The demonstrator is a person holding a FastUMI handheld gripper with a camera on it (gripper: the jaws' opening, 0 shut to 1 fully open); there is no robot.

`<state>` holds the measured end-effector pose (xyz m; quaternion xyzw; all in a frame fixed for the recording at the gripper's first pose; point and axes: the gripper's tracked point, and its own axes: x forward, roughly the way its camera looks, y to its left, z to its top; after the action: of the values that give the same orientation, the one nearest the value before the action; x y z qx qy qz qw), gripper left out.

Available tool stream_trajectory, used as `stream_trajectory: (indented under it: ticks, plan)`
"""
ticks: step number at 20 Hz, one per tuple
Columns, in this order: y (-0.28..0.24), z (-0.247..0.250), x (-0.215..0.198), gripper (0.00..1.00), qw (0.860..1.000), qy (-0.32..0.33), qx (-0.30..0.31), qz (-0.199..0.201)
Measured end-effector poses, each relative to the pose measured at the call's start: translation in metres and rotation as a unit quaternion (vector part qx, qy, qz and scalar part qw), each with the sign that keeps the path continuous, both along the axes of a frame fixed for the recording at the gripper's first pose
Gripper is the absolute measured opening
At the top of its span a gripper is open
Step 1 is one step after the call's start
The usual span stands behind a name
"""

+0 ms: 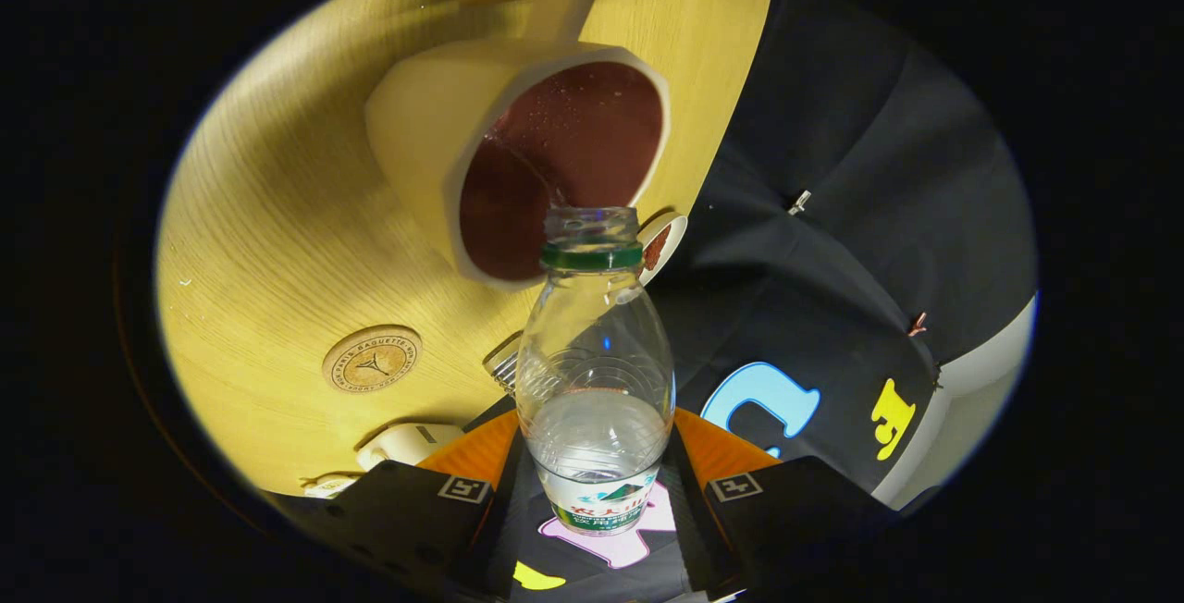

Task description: Take the bottle from table, then pour the juice into the cup, finally place the bottle on the coaster

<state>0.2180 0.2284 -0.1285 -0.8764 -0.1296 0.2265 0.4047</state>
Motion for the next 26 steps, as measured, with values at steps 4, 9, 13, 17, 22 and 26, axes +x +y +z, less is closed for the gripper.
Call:
stream_trajectory:
  ticks: [4, 9, 13, 17, 22, 26]
  plan:
    - [0.0034, 0.0007, -0.0018, 0.7, 1.0, -0.007, -0.013, 0.013]
    - [0.004, -0.0018, -0.0064, 0.7, 1.0, -0.01, -0.017, 0.017]
    - [0.0041, -0.0013, -0.0044, 0.7, 1.0, -0.01, -0.018, 0.019]
    - [0.0034, 0.0007, -0.0025, 0.7, 1.0, -0.01, -0.018, 0.017]
    - [0.0045, -0.0001, -0.0033, 0.7, 1.0, -0.01, -0.018, 0.017]
    - [0.0021, 0.0054, 0.0002, 0.7, 1.0, -0.011, -0.005, 0.011]
